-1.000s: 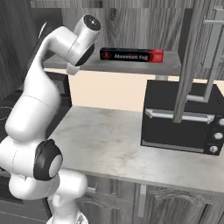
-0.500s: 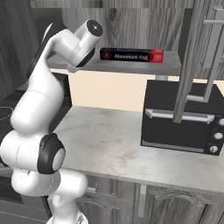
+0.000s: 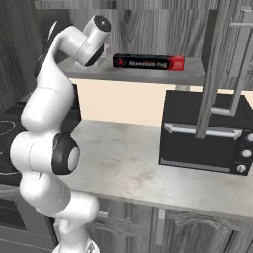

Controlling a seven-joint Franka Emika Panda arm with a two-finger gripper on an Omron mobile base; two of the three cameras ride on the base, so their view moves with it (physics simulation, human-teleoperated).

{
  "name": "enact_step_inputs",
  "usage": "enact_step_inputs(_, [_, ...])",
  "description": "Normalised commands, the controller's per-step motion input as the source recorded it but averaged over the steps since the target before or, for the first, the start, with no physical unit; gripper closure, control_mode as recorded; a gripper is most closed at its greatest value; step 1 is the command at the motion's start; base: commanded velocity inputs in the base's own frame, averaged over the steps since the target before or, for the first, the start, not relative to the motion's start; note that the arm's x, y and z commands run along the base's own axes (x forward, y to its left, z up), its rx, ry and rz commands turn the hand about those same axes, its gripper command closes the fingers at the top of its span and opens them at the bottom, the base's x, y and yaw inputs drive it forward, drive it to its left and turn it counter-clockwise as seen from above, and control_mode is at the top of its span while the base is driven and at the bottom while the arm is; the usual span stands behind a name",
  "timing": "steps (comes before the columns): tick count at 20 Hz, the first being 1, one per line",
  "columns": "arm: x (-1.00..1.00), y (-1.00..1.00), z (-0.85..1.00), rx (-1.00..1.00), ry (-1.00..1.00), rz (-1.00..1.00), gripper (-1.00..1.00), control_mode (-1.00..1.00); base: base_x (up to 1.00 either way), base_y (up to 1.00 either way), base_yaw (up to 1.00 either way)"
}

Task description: Retrieve the tupperware and aluminum foil from the cabinet and place them on the dining counter near the plate with eggplant and lime to prepare for storing leftovers.

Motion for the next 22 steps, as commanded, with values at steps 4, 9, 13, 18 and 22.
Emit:
enact_step_inputs(4, [0.61,0.0,0.0,0.0,0.12,0.0,-1.0,-1.0,0.0,0.0,0.0])
enact_step_inputs(9, [0.55,0.0,0.0,0.0,0.05,0.0,-1.0,-1.0,0.0,0.0,0.0])
enact_step_inputs(13, [0.51,0.0,-0.13,0.0,0.0,0.0,-1.0,-1.0,0.0,0.0,0.0])
enact_step_inputs(18, [0.21,0.0,-0.61,0.0,0.0,0.0,1.0,-1.0,0.0,0.0,0.0])
enact_step_inputs(22, [0.0,0.02,-0.74,-0.04,0.0,0.0,1.0,-1.0,0.0,0.0,0.0])
